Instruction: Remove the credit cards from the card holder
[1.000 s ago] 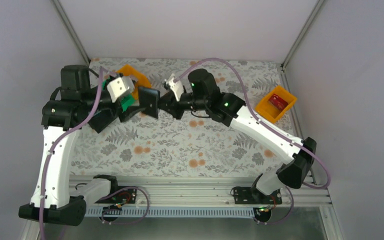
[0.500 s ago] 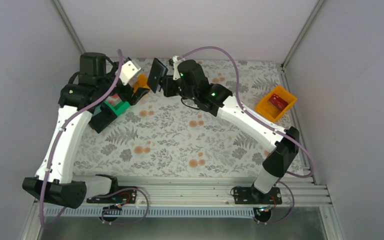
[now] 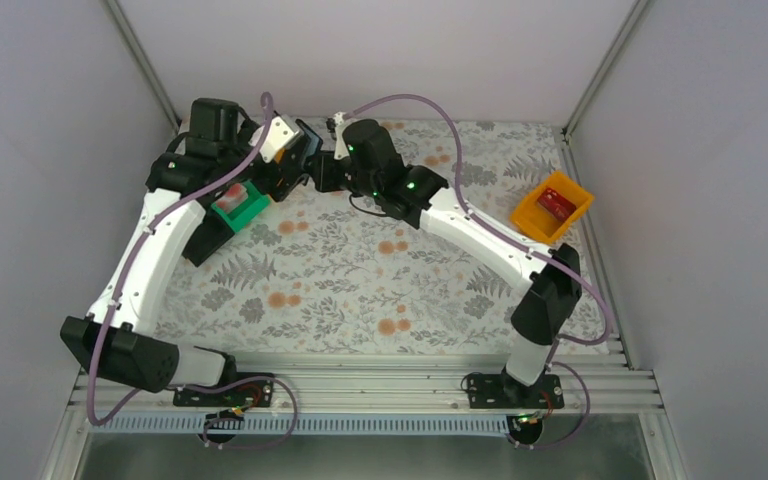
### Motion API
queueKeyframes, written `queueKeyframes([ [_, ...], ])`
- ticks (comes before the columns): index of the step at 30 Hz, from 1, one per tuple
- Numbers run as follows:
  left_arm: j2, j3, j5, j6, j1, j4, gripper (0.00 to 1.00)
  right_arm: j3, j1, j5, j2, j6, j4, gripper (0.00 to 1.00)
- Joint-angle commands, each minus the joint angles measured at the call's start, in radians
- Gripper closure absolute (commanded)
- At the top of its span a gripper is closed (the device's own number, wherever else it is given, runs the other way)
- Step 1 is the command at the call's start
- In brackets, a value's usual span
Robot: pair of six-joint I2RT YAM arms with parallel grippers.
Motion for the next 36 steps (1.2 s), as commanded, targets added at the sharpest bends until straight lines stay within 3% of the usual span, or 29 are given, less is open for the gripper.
queueKeyframes([
  [1,-0.046,-0.018,-0.167,0.026,-0.003,0.096,0.02,0.049,0.005,-0.053,-0.02,-0.058,-0.015,0.96],
  [7,-0.112,-0.058,-0.139,0.064,0.009,0.079,0.12,0.021,-0.005,-0.115,-0.064,-0.129,-0.062,0.96],
  [12,-0.145,-0.029,0.12,0.067,0.102,0.007,0.18,-0.039,-0.032,-0.152,-0.138,-0.182,-0.061,0.96],
  [16,-0.146,-0.035,0.205,0.057,0.114,-0.015,0.26,-0.031,-0.038,-0.251,-0.159,-0.268,-0.072,0.96],
  [20,-0.145,-0.022,0.274,0.054,0.123,-0.042,0.41,-0.032,-0.04,-0.358,-0.178,-0.358,-0.105,0.96],
  [24,-0.165,-0.043,0.482,0.079,0.123,-0.071,0.52,-0.057,-0.041,-0.462,-0.19,-0.411,-0.108,0.96],
  [27,-0.175,-0.061,0.582,0.106,0.123,-0.097,0.78,-0.088,-0.042,-0.523,-0.205,-0.444,-0.092,0.95],
  [29,-0.194,-0.063,0.588,0.113,0.124,-0.107,0.96,-0.13,-0.049,-0.521,-0.24,-0.463,-0.067,0.87],
  [33,-0.231,-0.062,0.663,0.139,0.124,-0.139,0.98,-0.252,-0.074,-0.524,-0.331,-0.467,0.032,0.66],
  [36,-0.244,-0.02,0.796,0.176,0.134,-0.187,0.98,-0.311,-0.088,-0.542,-0.37,-0.482,0.077,0.57],
])
